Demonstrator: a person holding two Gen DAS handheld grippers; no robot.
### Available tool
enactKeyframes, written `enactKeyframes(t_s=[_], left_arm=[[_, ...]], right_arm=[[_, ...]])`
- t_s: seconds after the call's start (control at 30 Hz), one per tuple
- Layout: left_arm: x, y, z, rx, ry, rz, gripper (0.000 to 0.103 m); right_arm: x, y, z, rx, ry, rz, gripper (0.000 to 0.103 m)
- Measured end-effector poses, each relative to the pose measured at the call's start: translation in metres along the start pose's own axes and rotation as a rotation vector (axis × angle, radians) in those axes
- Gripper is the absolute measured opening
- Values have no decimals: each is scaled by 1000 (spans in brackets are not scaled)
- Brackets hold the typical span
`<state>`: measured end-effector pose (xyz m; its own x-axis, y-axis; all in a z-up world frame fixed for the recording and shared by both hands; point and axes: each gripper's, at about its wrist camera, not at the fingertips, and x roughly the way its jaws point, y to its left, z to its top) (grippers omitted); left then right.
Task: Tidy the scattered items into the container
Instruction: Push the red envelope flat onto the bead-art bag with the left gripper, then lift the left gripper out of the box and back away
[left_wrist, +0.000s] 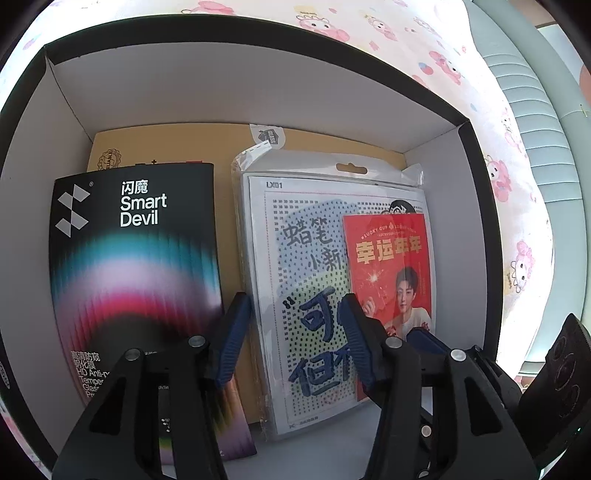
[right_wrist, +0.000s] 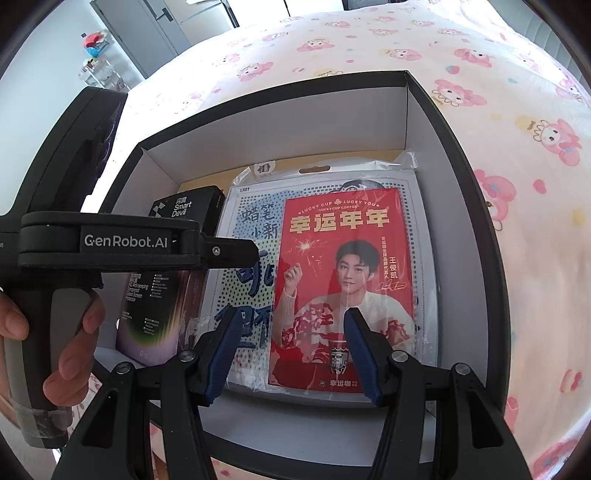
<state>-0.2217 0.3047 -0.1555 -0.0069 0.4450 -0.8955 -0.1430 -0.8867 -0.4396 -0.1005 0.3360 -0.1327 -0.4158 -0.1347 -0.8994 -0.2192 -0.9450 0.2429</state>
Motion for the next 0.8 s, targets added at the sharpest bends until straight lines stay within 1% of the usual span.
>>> enactKeyframes(t_s=[0.07, 0.1, 0.17, 0.23, 0.3, 0.4, 0.43, 0.47, 0.5, 0.53, 0.57, 0.6, 0.7, 0.73, 0.8], left_arm=[[3, -7, -1, 22, 0, 4, 51], [7, 0, 6, 20, 2, -5, 51], [6, 0, 6, 0, 1, -40, 50], [5, 0, 6, -15, -8, -64, 48], [5, -6, 3, 0, -23, -58, 47], [4, -26, -2, 52, -58, -24, 44], [3, -33, -3, 72, -68, -35, 40], [1, -40, -4, 81, -71, -62, 39], [1, -45, -3, 75, -72, -109, 39], [2, -49, -1, 59, -65, -153, 39], [8, -53, 1, 49, -45, -179, 39], [16, -58, 3, 40, -18, -185, 39], [42, -72, 8, 29, 33, -159, 39], [49, -76, 8, 24, 42, -164, 38], [57, -87, 8, 23, 46, -199, 38]], right_arm=[[0, 0, -1, -2, 6, -4, 54], [1, 0, -1, -4, 8, -8, 54], [1, 0, -1, -7, 10, -11, 54], [-1, 0, -1, -5, 7, -7, 54], [-5, -1, -1, 0, 3, -1, 54], [-17, -1, -1, 0, -21, -1, 54], [-21, -2, 0, 2, -29, 2, 54], [-24, -2, 0, 2, -37, 4, 54], [-28, -2, 0, -1, -45, 2, 54], [-30, 0, -1, -6, -49, -6, 54], [-33, 3, -1, -12, -50, -13, 54], [-32, 3, 0, -19, -50, -21, 54], [-26, 5, 1, -20, -33, -15, 54], [-24, 4, 1, -15, -26, -8, 54], [-22, 3, -1, -11, -19, 4, 54]])
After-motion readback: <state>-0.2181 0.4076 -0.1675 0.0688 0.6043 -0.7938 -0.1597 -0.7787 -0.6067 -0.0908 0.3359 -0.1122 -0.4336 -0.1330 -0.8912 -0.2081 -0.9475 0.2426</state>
